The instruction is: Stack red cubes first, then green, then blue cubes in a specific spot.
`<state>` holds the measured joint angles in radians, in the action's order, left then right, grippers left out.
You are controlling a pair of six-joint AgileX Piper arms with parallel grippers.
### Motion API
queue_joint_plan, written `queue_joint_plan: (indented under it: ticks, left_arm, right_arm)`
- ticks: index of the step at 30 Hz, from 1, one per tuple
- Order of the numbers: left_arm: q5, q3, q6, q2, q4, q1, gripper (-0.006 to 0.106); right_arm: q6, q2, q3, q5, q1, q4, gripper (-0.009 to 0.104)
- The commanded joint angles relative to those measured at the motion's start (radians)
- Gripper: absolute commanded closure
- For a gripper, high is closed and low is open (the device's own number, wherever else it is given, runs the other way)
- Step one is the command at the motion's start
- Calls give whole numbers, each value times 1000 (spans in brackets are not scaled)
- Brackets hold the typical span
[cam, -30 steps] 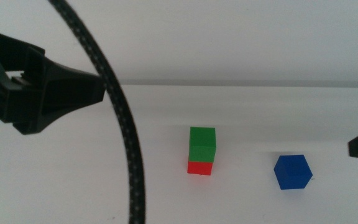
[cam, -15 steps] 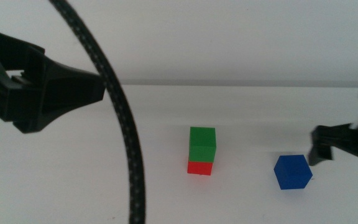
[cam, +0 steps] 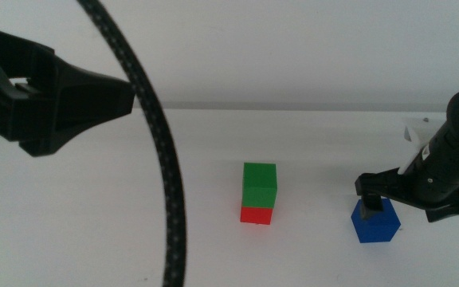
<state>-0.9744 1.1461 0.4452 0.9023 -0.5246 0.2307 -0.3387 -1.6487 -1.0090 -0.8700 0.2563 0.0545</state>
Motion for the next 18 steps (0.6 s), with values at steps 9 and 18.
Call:
queue_joint_plan:
  ticks: [9,18]
  left_arm:
    - [16,-3,-1,-2,-5,-1,9]
    - [16,-3,-1,-2,-5,-1,9]
  right_arm:
    - [18,-53,-7,91,13,27,2]
    - [24,-100,-7,113,21,27,2]
